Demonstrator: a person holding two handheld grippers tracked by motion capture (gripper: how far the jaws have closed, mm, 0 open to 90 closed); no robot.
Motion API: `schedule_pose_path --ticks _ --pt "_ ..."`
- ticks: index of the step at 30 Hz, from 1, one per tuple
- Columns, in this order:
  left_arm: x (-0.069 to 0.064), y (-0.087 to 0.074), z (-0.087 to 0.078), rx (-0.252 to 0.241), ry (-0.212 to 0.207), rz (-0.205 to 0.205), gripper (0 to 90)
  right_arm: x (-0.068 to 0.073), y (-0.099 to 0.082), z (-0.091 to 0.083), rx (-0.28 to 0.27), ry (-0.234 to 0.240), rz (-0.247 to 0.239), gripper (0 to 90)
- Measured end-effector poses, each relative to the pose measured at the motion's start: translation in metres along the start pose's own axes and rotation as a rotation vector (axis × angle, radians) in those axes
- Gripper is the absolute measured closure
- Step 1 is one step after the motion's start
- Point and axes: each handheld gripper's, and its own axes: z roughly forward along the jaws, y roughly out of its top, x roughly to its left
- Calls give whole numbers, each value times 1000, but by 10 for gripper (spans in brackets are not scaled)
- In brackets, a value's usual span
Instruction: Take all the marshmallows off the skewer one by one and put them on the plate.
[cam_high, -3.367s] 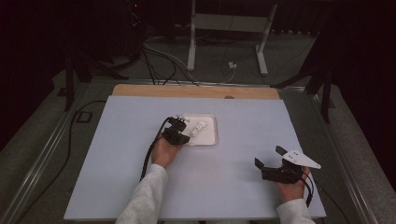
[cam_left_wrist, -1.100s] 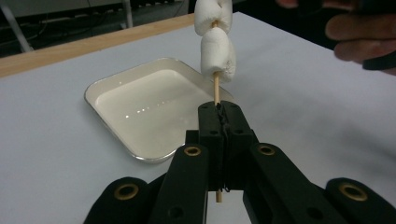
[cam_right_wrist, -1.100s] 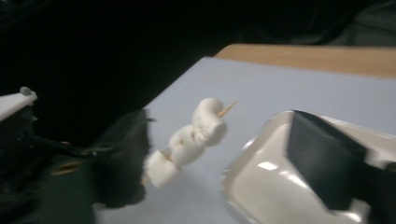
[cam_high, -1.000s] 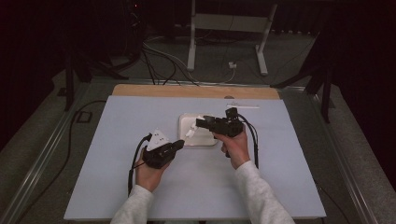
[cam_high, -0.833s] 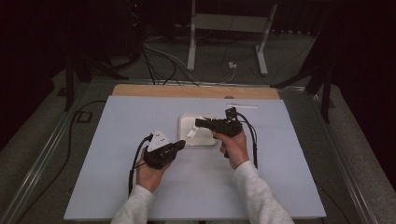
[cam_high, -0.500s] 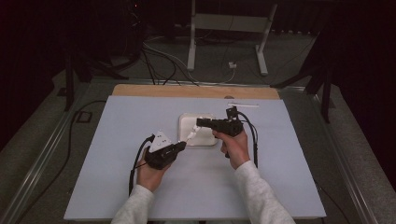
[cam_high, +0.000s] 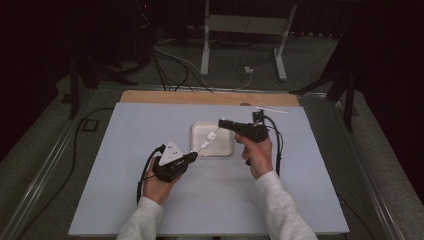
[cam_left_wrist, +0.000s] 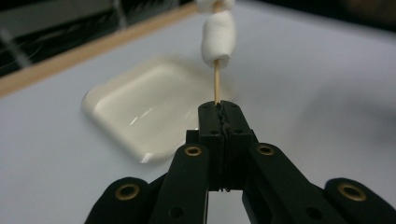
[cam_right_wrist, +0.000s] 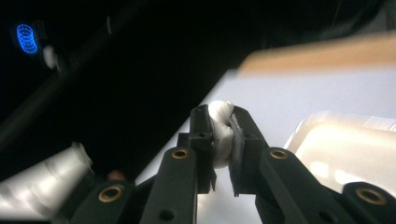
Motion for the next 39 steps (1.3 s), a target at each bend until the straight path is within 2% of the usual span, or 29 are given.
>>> schedule_pose_path --ticks 1,2,3,4,5,7,12,14,15,21,27,30,34,36,39 --pt "0 0 0 0 0 0 900 0 0 0 0 0 0 822" --pt "6 -3 -1 -11 -6 -38 900 -1 15 -19 -16 -36 -34 819" --pt "8 -2 -2 -18 -1 -45 900 0 19 -24 -1 -51 -55 818" --pt "9 -1 -3 -25 -4 -51 900 0 19 -24 -1 -51 -55 818" --pt "10 1 -4 -37 -5 -63 900 1 21 -29 17 -70 -86 816" --pt "9 4 -5 -42 1 -59 900 1 21 -29 26 -74 -95 814" --pt "10 5 -8 -45 6 -71 900 -5 13 -18 51 -86 -103 802" --pt "12 5 -9 -48 8 -86 900 -8 9 -12 73 -105 -108 800" --pt "13 5 -9 -47 7 -90 900 -11 6 -7 88 -130 -121 798" --pt "11 5 -7 -36 0 -96 900 -15 -1 6 126 -173 -155 791" --pt "12 5 -4 -23 -17 -112 900 -26 -15 25 221 -277 -221 786" --pt "13 4 -4 -20 -19 -118 900 -31 -20 30 237 -300 -221 780" --pt "13 4 -3 -21 -23 -121 900 -46 -33 42 294 -358 -212 769" --pt "13 4 -3 -16 -23 -118 900 -48 -35 44 298 -362 -209 767" --pt "14 2 -2 -12 -22 -124 900 -54 -44 50 329 -388 -204 700"
